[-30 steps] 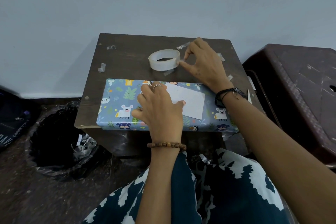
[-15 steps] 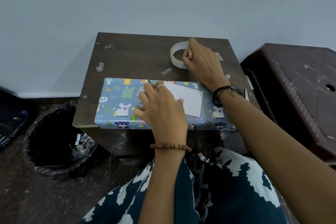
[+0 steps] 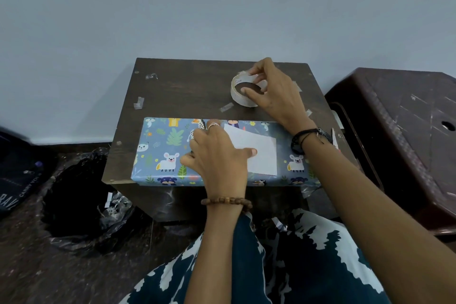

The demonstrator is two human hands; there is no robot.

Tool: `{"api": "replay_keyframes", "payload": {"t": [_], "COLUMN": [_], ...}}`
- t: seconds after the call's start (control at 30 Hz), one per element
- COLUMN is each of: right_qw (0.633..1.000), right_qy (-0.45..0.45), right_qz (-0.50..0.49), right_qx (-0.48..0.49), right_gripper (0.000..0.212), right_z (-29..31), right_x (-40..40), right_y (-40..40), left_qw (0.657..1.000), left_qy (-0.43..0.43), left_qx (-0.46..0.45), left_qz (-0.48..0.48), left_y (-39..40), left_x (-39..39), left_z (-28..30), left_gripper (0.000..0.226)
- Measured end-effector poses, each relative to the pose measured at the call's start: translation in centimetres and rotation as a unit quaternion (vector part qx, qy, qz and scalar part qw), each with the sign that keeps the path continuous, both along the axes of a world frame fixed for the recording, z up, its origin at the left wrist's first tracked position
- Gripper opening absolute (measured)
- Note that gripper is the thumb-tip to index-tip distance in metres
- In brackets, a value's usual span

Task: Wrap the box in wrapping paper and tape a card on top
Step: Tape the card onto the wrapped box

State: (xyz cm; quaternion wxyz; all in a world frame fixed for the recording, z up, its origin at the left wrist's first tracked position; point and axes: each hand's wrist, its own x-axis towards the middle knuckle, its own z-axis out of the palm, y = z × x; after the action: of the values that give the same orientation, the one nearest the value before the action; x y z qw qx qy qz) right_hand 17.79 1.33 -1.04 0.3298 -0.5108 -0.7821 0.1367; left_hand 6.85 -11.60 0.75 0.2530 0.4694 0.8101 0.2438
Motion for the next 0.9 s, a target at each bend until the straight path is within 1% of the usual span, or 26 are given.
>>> {"api": "replay_keyframes", "payload": {"t": [0.03, 0.07, 0.13, 0.17, 0.2, 0.27, 0.33, 0.37, 0.4, 0.53, 0.6, 0.7, 0.8, 0.9], "right_qw": [0.999, 0.996, 0.983, 0.976, 0.967, 0.951, 0.946, 0.947, 0.949, 0.957, 0.954, 0.951, 0.947, 0.925], "right_qy": [0.035, 0.084, 0.178, 0.211, 0.242, 0.292, 0.302, 0.294, 0.283, 0.230, 0.228, 0.235, 0.273, 0.367], "right_qz": [-0.007, -0.016, -0.040, -0.056, -0.072, -0.095, -0.109, -0.114, -0.117, -0.117, -0.113, -0.107, -0.089, -0.062], "right_qx": [0.001, 0.000, 0.009, 0.018, 0.023, 0.029, 0.055, 0.068, 0.080, 0.136, 0.155, 0.168, 0.147, 0.071], "right_gripper": [0.024, 0.018, 0.009, 0.007, 0.008, 0.016, 0.021, 0.019, 0.016, 0.008, 0.009, 0.012, 0.008, 0.004], "right_z": [0.3, 0.7, 1.7, 2.1, 2.3, 2.1, 1.0, 0.3, -0.5, -1.9, -2.0, -1.9, -1.8, -1.4], "right_x": [-0.2, -0.3, -0.5, -0.4, -0.2, 0.0, 0.1, 0.1, 0.0, -0.5, -1.0, -2.0, -2.9, -3.5], "right_y": [-0.7, -1.5, -3.9, -5.3, -6.6, -9.3, -11.4, -12.0, -12.3, -12.7, -12.7, -12.8, -12.9, -13.2], "left_qw": [1.000, 0.999, 0.990, 0.977, 0.954, 0.887, 0.810, 0.781, 0.768, 0.757, 0.752, 0.765, 0.760, 0.747], "left_qy": [-0.014, -0.033, -0.100, -0.153, -0.217, -0.361, -0.497, -0.541, -0.562, -0.587, -0.594, -0.577, -0.578, -0.589], "left_qx": [0.018, 0.036, 0.099, 0.147, 0.196, 0.266, 0.282, 0.278, 0.273, 0.249, 0.243, 0.236, 0.249, 0.268], "left_qz": [-0.001, -0.001, 0.016, 0.037, 0.065, 0.108, 0.131, 0.139, 0.142, 0.144, 0.149, 0.161, 0.163, 0.155], "left_y": [-0.1, -0.2, -0.2, -0.2, -0.3, -0.6, -0.7, -0.8, -0.8, -1.0, -1.0, -1.0, -1.1, -1.2], "left_x": [-0.3, -0.5, -0.8, -0.8, -0.6, -0.2, 0.5, 0.8, 1.1, 1.8, 1.9, 2.1, 2.3, 2.3], "left_z": [-0.1, -0.2, -0.5, -0.6, -0.4, 0.0, -0.1, -0.2, -0.3, -0.5, -0.7, -0.9, -0.8, -0.6], "left_gripper": [0.049, 0.040, 0.032, 0.027, 0.023, 0.013, 0.016, 0.017, 0.018, 0.020, 0.022, 0.018, 0.021, 0.023]}}
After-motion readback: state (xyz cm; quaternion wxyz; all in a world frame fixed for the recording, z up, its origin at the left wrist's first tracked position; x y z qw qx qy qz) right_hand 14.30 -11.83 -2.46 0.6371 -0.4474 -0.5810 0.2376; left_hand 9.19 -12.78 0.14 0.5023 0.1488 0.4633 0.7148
